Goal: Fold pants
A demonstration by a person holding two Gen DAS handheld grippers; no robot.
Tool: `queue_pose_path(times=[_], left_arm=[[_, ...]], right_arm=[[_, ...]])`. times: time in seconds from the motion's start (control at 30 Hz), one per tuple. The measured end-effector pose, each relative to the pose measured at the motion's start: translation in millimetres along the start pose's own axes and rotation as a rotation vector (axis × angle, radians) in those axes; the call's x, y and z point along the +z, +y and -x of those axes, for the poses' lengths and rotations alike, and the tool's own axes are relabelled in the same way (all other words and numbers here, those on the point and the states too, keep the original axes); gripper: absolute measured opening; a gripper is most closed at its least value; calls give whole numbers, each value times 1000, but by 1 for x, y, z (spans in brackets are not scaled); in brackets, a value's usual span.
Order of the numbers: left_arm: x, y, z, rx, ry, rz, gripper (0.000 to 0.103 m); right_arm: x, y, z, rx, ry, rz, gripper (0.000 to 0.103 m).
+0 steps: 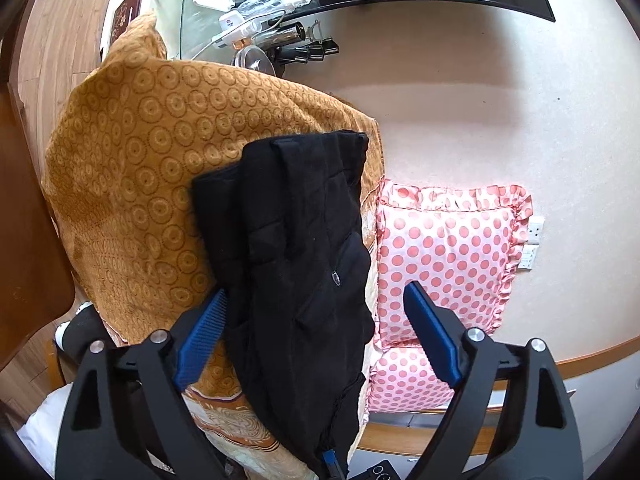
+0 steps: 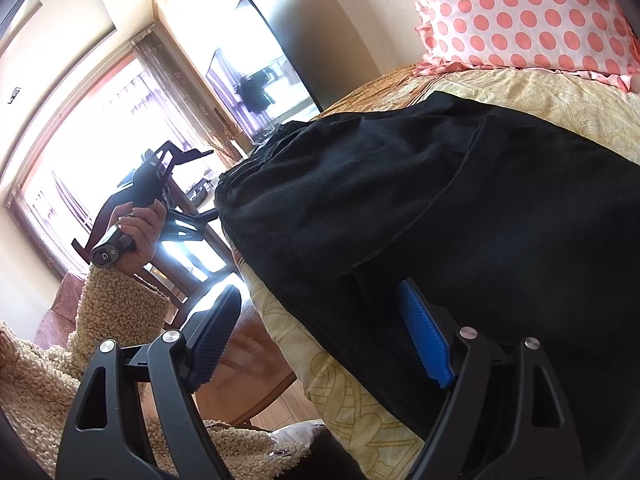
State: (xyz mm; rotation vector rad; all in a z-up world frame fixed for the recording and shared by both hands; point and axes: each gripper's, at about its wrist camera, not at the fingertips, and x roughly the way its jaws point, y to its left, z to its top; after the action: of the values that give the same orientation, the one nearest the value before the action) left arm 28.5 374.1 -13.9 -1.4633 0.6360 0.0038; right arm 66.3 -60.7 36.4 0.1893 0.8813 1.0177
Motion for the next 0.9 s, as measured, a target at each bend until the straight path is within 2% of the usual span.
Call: queue_pose_path(times=[0.03, 0.1, 0.17, 0.2, 0.27, 0.3, 0.47, 0.6, 0.73, 0.77, 0.9], left_arm=[[-1, -2, -2, 22, -5, -17, 86], [-5, -12, -6, 94, -23, -65, 78], [-9, -15, -8, 151, -45, -91, 59], [-12, -16, -8, 181, -58, -102, 55], [-14, -14, -7, 215, -82, -110, 38], [-14, -13, -5, 229, -92, -112, 33], [-24, -24, -1, 287, -159, -216, 15], [-44, -60, 5, 295, -235, -396, 11], [-83, -118, 1, 290, -283, -634, 9], [-95, -132, -2, 273, -281, -685, 8], [-147, -181, -20, 189, -215, -865, 8]], right_arm=[[0, 0, 0, 0, 0, 0, 82], [0, 0, 0, -1, -1, 0, 82], [0, 0, 0, -2, -1, 0, 82], [0, 0, 0, -2, -2, -1, 82], [0, 0, 0, 0, 0, 1, 82], [-1, 0, 0, 0, 0, 1, 82], [0, 0, 1, -3, 0, 3, 82], [-2, 1, 8, -2, -5, 2, 82], [-6, -1, 28, -4, -42, 7, 85], [-7, -2, 33, -7, -54, 8, 89], [-13, -10, 63, -33, -118, -2, 90]])
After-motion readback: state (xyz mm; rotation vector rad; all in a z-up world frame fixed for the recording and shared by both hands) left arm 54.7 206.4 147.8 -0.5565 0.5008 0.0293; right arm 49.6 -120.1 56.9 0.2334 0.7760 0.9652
